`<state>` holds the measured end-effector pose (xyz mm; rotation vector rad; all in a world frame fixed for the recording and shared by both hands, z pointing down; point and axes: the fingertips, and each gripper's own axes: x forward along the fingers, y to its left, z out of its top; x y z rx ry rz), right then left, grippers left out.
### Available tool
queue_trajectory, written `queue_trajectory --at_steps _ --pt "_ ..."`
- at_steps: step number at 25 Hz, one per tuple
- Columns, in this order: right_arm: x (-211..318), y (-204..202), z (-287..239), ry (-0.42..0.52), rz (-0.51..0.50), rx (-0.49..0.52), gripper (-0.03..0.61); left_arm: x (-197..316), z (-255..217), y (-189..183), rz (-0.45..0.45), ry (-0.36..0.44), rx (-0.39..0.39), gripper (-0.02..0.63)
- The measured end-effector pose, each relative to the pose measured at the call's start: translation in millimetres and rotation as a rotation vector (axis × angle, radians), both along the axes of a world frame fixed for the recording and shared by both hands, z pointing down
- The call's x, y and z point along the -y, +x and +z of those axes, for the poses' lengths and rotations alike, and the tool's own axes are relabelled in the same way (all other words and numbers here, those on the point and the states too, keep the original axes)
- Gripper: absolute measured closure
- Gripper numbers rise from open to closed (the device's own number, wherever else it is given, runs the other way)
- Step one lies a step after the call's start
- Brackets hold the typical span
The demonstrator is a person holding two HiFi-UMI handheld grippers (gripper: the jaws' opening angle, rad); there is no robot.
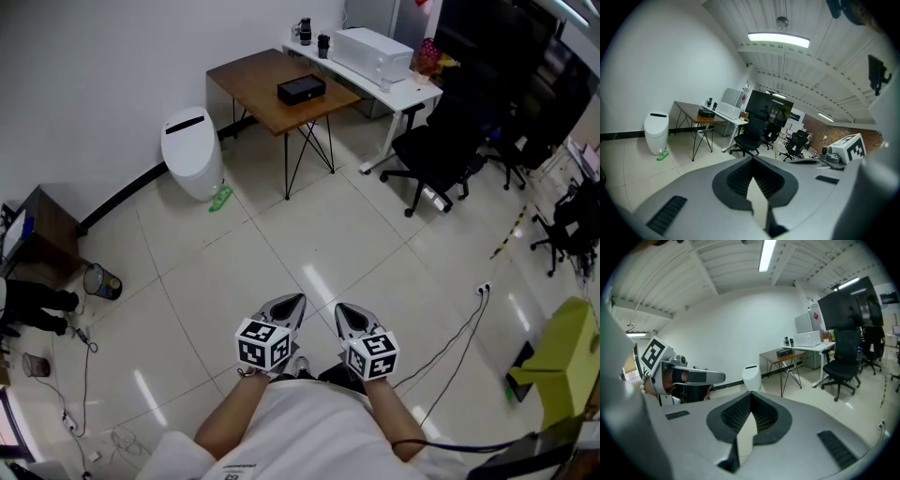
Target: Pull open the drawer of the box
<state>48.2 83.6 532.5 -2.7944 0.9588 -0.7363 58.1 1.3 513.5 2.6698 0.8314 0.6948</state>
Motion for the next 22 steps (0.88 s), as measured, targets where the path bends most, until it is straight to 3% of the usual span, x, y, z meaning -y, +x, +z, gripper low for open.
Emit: queue_trajectory --at_steps 8,16,22 --pt "-39 40 6 0.015 0.088 0.015 0.591 -33 5 37 0.046 0.009 0.015 0.612" --pt "-24 124 3 0.051 -0.016 0.006 0.591 -32 2 107 -0.032 0.041 0.0 0.612" --pt "-17 188 -1 0.022 -0.108 -0.006 0.591 -31 5 170 -0.09 0.09 0.003 0.612"
